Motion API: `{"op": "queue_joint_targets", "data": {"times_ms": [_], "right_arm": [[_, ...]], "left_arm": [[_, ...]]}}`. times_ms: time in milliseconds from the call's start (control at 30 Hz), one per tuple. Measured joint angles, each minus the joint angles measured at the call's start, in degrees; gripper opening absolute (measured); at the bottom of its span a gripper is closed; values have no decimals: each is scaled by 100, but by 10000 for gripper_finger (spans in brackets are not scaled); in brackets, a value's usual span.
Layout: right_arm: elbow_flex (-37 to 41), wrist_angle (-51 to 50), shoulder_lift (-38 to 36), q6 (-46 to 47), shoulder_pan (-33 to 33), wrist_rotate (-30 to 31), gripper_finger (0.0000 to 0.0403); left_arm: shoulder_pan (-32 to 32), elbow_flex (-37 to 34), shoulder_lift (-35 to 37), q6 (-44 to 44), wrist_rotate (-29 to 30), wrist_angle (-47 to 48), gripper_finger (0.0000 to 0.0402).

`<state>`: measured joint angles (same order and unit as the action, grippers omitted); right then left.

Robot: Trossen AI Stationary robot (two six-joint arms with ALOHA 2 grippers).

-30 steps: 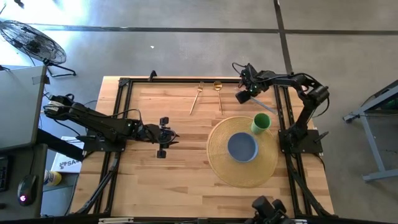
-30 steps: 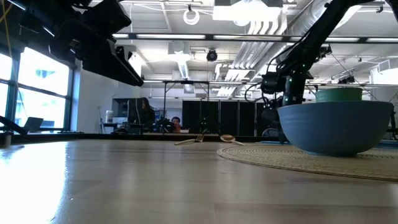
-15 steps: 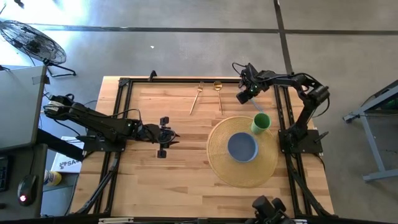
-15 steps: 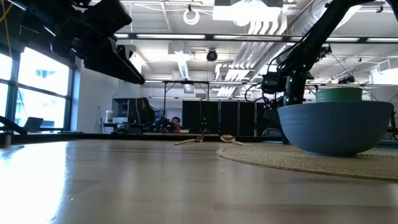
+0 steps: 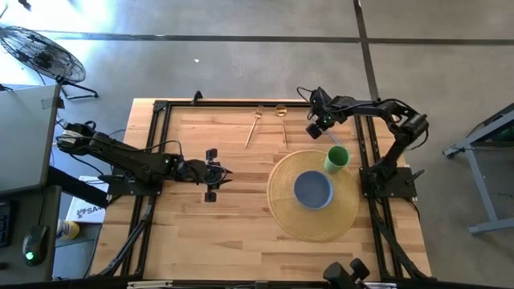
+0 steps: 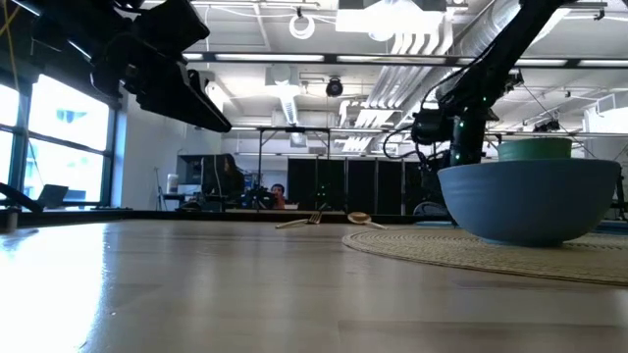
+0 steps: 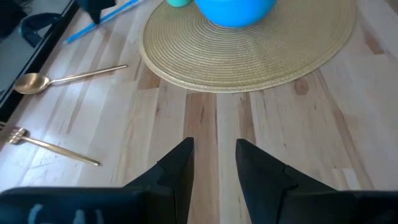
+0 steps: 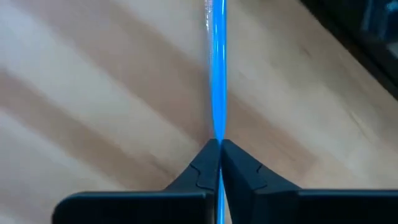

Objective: Pick & Place Utensil
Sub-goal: Put the blue straw into the green cup

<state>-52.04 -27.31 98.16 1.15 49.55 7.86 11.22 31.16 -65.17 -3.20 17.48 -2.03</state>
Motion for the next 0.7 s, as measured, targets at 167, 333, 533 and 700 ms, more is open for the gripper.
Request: {"op": "queue_joint_targets", "data": {"times_ms": [167, 333, 533, 700], "right_arm": [[-18, 42, -507, 20, -312, 262, 3], [-16, 57, -1133, 142, -729, 663, 2], [-16, 34, -2170, 395, -1537, 1239, 1], [-16, 13, -3203, 543, -2410, 1775, 1]], "left_arm": [[0, 0, 0, 0, 6, -1, 115], [0, -2, 0, 0, 9, 1, 115], [0, -1, 0, 0, 25, 11, 115], [0, 0, 0, 2, 25, 43, 115]]}}
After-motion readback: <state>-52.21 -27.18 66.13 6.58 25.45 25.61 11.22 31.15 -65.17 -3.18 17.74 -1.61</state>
